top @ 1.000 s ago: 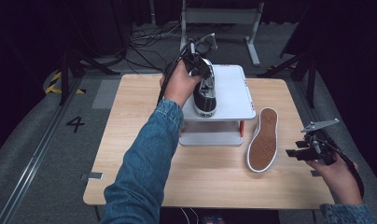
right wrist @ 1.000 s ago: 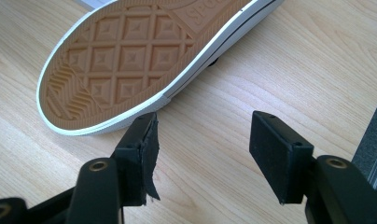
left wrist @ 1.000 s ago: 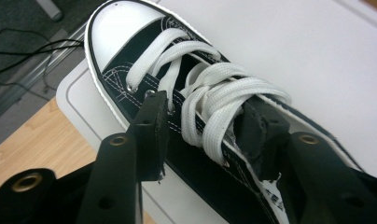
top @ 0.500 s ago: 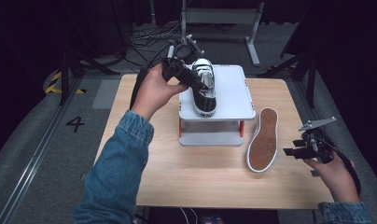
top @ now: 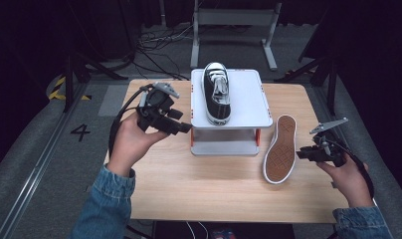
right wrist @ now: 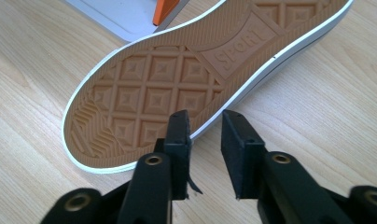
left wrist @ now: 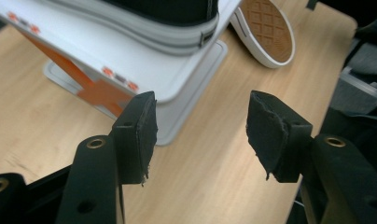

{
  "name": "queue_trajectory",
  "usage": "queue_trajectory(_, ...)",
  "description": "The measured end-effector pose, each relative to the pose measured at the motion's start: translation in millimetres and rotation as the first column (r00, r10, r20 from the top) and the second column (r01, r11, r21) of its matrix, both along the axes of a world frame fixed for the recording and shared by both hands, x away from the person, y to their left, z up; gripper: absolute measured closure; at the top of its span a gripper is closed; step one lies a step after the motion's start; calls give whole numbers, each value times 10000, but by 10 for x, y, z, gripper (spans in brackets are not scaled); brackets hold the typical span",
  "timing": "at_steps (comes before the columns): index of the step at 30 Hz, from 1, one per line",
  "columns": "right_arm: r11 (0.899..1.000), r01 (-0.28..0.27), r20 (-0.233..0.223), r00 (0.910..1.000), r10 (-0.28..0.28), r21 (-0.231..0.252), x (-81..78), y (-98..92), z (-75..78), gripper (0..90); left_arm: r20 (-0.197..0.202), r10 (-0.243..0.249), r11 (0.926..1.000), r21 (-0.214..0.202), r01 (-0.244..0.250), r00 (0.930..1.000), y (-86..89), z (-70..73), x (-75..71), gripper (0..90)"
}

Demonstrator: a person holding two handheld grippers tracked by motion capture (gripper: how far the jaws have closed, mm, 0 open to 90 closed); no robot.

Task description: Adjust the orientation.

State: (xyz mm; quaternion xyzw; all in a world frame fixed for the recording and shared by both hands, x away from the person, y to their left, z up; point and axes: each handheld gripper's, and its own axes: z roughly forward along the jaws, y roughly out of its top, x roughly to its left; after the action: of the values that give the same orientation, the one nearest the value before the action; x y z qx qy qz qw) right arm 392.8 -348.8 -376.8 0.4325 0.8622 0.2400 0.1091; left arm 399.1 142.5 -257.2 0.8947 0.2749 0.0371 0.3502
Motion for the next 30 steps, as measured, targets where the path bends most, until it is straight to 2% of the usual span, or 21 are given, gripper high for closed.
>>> queue_trajectory(2, 10000, -48, -91, 9999, 47, -76, 29, 3, -5, 792, 77, 139, 9997, 185, -141, 9999, 88, -94, -67, 435)
queue_trajectory(4, 9999, -145, -87, 9999, 144, -61, 61, 10, 2, 845, 54, 447, 9989, 124, -448, 9990, 180, -173, -116, 431)
queue_trajectory(6, 9999, -116, -119, 9999, 117, 17, 93, 23, 18, 894, -39, 660, 9975, -251, -661, 9978, 264, -235, -151, 427)
queue_trajectory(7, 9999, -132, -126, 9998, 132, -26, 110, 33, 27, 897, -140, 714, 9959, -549, -721, 9973, 297, -272, -168, 425)
queue_trajectory(9, 10000, -87, -55, 9999, 87, 0, 143, 57, 42, 898, -198, 798, 9933, -817, -812, 9966, 340, -340, -199, 423)
queue_trajectory(11, 9999, -8, -84, 10000, 9, 129, 185, 87, 43, 899, -406, 917, 9939, -583, -939, 9950, 350, -408, -199, 420)
queue_trajectory(12, 9998, 24, -144, 9999, -22, 177, 217, 111, 38, 899, -328, 999, 9940, -425, -1013, 9945, 363, -427, -195, 418)
queue_trajectory(15, 9998, 19, -135, 9999, -16, 215, 248, 147, 25, 899, -369, 1218, 9919, -308, -1230, 9919, 391, -475, -177, 415)
queue_trajectory(18, 9999, 33, -86, 10000, -32, 161, 274, 186, -11, 899, -551, 1544, 9872, -312, -1562, 9865, 436, -554, -132, 408)
queue_trajectory(20, 9998, 129, -187, 9997, -126, 170, 294, 173, -67, 899, -777, 1535, 9870, -352, -1565, 9851, 450, -616, -99, 409)
queue_trajectory(23, 9991, 384, -357, 9986, -378, 169, 319, 133, -158, 899, -882, 1541, 9871, -296, -1572, 9841, 436, -655, -77, 409)
queue_trajectory(27, 9983, 516, -518, 9974, -500, 287, 323, 86, -190, 899, -890, 1423, 9891, -256, -1451, 9858, 409, -669, -62, 406)
queue_trajectory(30, 9979, 635, -572, 9964, -627, 128, 309, 51, -223, 898, -906, 1412, 9894, -199, -1435, 9858, 409, -674, -52, 404)
